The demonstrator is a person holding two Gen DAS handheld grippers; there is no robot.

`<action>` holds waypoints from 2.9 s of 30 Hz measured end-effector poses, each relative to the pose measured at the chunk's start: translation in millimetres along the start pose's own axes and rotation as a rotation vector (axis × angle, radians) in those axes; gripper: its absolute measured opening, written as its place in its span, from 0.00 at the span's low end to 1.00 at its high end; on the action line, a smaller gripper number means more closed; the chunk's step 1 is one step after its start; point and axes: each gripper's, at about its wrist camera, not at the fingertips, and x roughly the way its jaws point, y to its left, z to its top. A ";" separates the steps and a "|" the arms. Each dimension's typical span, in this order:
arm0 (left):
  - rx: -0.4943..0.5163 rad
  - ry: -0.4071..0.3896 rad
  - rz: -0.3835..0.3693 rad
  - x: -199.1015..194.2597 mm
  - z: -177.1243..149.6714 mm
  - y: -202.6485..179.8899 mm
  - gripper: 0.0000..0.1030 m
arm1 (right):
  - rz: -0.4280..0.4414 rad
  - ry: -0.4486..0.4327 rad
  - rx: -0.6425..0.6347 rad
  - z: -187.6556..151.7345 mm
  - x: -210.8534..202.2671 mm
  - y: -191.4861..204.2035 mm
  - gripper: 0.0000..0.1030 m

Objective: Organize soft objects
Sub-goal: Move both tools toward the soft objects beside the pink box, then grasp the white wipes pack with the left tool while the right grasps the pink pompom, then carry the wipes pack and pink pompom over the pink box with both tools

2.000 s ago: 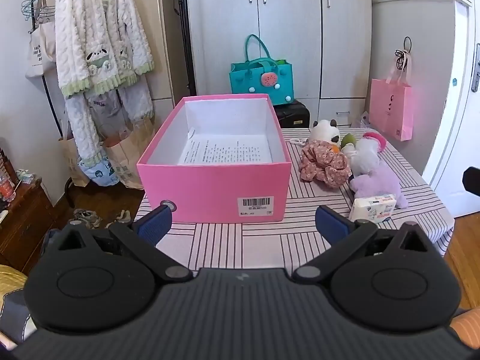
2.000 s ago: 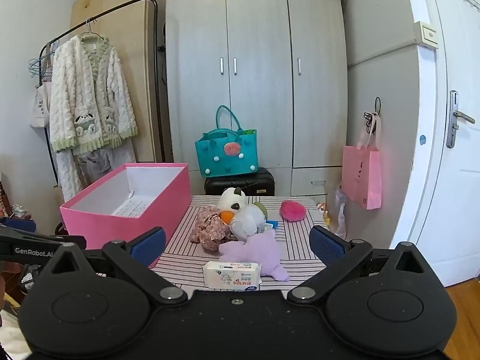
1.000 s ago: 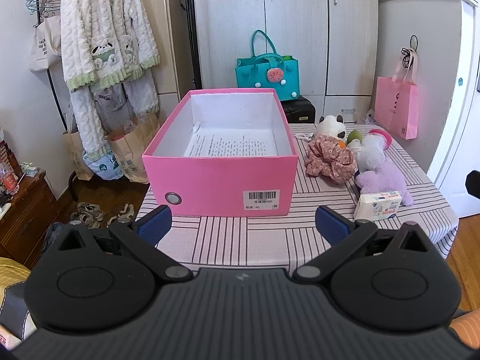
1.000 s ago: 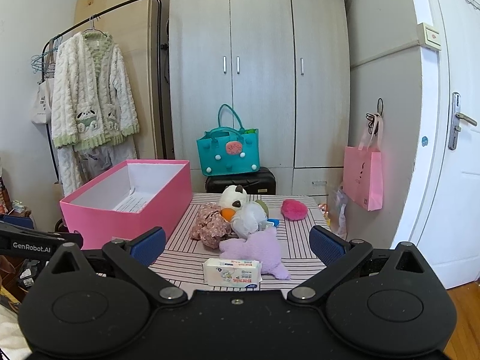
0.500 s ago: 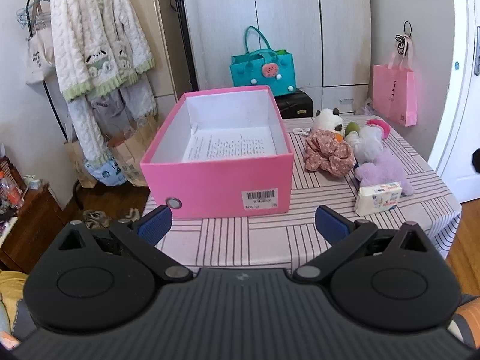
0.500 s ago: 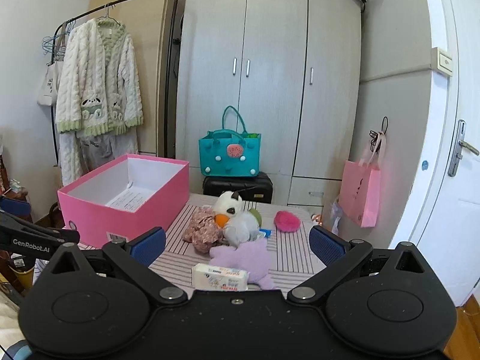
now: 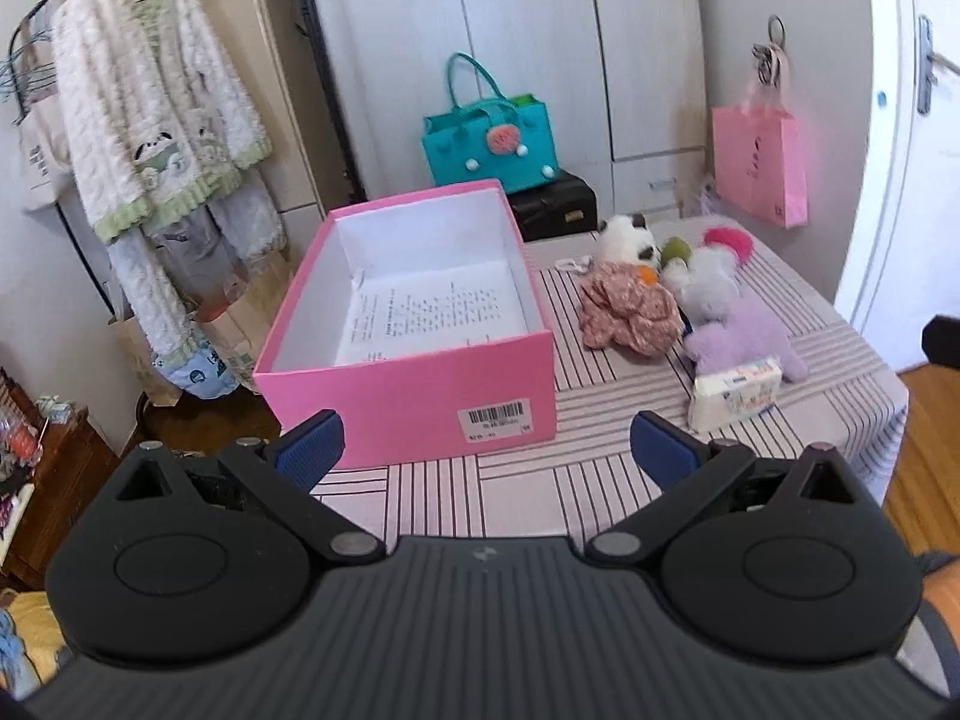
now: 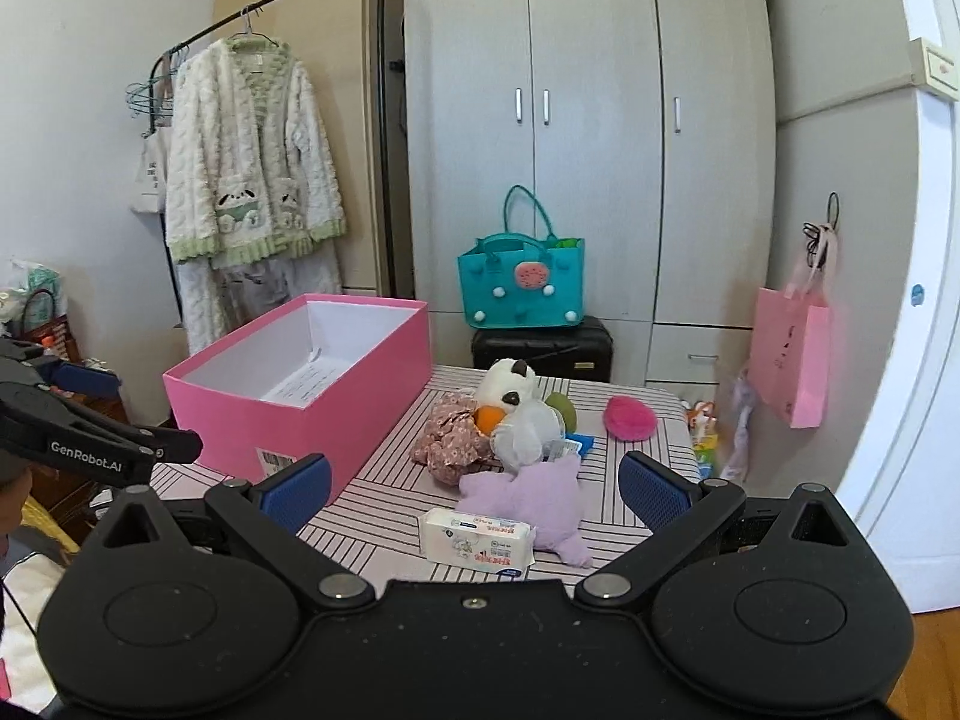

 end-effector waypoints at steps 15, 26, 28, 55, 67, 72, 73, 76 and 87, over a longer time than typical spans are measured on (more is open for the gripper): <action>0.025 0.014 -0.153 36.9 18.6 -34.1 0.99 | 0.039 -0.128 0.013 -6.7 25.1 -67.1 1.00; -0.044 -0.063 -0.328 100.3 -3.2 -90.0 1.00 | 0.050 -0.008 0.116 -15.9 84.7 -116.4 1.00; -0.038 -0.054 -0.323 110.4 -6.1 -103.8 1.00 | 0.072 0.021 0.129 -19.2 93.5 -120.9 1.00; -0.153 0.078 -0.195 161.6 -23.4 -148.6 0.74 | 0.084 0.195 -0.102 2.5 262.9 -169.6 0.95; -0.135 0.063 -0.252 161.8 -25.8 -141.1 0.70 | 0.140 0.245 0.092 0.2 328.0 -197.8 0.86; -0.143 0.092 -0.299 165.4 -20.7 -130.1 0.69 | 0.094 0.244 0.094 -4.0 333.4 -195.7 0.53; -0.143 0.099 -0.308 166.4 -19.6 -128.0 0.69 | 0.092 0.243 0.100 -4.0 331.9 -196.2 0.52; -0.137 0.121 -0.330 168.4 -16.7 -122.0 0.69 | 0.077 0.225 0.074 -5.3 318.7 -190.5 0.50; -0.077 0.212 -0.425 173.2 -7.2 -106.7 0.69 | 0.032 0.258 -0.035 -2.2 248.0 -153.0 0.50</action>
